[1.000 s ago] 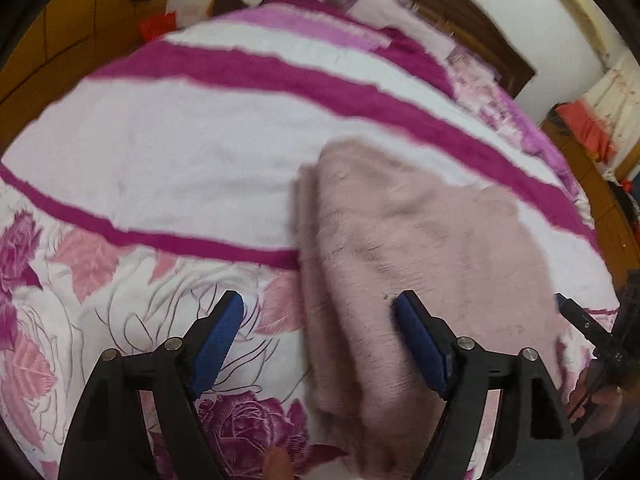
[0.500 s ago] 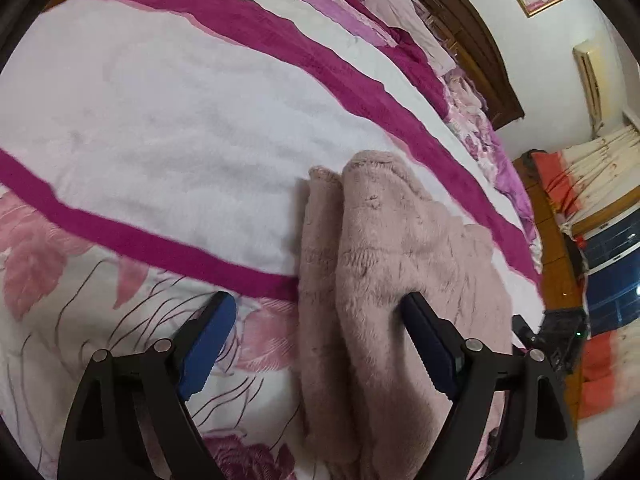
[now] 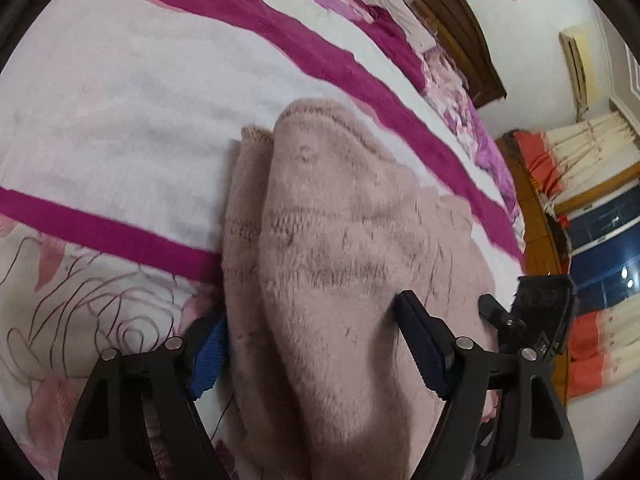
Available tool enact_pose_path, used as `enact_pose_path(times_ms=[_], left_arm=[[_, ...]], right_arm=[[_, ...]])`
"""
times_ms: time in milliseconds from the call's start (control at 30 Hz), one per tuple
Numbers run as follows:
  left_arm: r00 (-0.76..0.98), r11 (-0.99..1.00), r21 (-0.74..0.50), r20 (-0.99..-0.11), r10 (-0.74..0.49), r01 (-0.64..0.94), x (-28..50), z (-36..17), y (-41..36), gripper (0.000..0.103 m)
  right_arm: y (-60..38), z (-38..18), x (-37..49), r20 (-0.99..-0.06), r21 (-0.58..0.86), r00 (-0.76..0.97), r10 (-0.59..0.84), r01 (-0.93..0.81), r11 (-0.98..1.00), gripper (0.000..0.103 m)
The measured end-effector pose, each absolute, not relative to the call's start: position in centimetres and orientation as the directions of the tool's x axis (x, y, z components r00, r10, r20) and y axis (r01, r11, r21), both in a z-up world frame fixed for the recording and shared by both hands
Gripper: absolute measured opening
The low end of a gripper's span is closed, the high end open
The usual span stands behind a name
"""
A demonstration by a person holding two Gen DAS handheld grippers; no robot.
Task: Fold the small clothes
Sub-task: 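Move both tools to the side edge of the cardigan bundle and close on it, then lift the held side with both tools and fold it over the bundle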
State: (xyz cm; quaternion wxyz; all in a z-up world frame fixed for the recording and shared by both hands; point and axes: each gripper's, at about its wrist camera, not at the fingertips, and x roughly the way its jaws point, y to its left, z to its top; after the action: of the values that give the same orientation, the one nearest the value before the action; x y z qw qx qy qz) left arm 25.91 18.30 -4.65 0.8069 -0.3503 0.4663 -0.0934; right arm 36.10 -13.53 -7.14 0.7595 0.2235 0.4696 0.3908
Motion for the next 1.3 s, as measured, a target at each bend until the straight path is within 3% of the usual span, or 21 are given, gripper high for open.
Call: enact_pose_path(times_ms=[33, 67, 133, 200, 300, 867, 1033, 1300], left_arm=[[0.554, 0.735, -0.653, -0.685, -0.473, -0.18, 26.1, -4.7, 18.4, 0.031], [0.565, 0.724, -0.666, -0.672, -0.478, -0.179, 26.2, -4.9, 18.6, 0.018], [0.571, 0.657, -0.731, -0.623, -0.535, -0.183, 26.7, -5.6, 18.9, 0.011], [0.579, 0.658, -0.732, -0.618, -0.532, -0.177, 26.8, -5.5, 19.0, 0.009], [0.599, 0.684, -0.713, -0.618, -0.509, -0.155, 26.1, -4.2, 18.5, 0.006], [0.674, 0.718, -0.675, -0.452, -0.585, 0.171, 19.7, 12.7, 8.4, 0.005], [0.631, 0.711, -0.672, -0.464, -0.622, 0.207, 17.8, 13.3, 4.8, 0.005], [0.567, 0.726, -0.659, -0.527, -0.633, 0.198, 22.1, 8.2, -0.3, 0.005]], right_arm=[[-13.3, -7.2, 36.3, -0.539, 0.706, 0.253, 0.804, -0.386, 0.594, 0.078], [-13.0, -7.3, 36.5, -0.541, 0.704, 0.252, 0.802, -0.386, 0.596, 0.073], [-12.8, -7.6, 37.0, -0.537, 0.715, 0.251, 0.805, -0.371, 0.593, 0.064], [-13.3, -7.5, 36.9, -0.517, 0.73, 0.264, 0.814, -0.36, 0.58, 0.046], [-13.0, -6.3, 35.6, -0.517, 0.684, 0.331, 0.79, -0.396, 0.613, 0.04], [-21.8, 13.2, 23.6, -0.385, 0.506, 0.487, 0.784, -0.599, 0.621, 0.037], [-26.7, 13.3, 20.4, -0.4, 0.502, 0.497, 0.77, -0.584, 0.638, 0.038], [-32.6, 7.2, 22.8, -0.434, 0.541, 0.518, 0.737, -0.505, 0.673, 0.038]])
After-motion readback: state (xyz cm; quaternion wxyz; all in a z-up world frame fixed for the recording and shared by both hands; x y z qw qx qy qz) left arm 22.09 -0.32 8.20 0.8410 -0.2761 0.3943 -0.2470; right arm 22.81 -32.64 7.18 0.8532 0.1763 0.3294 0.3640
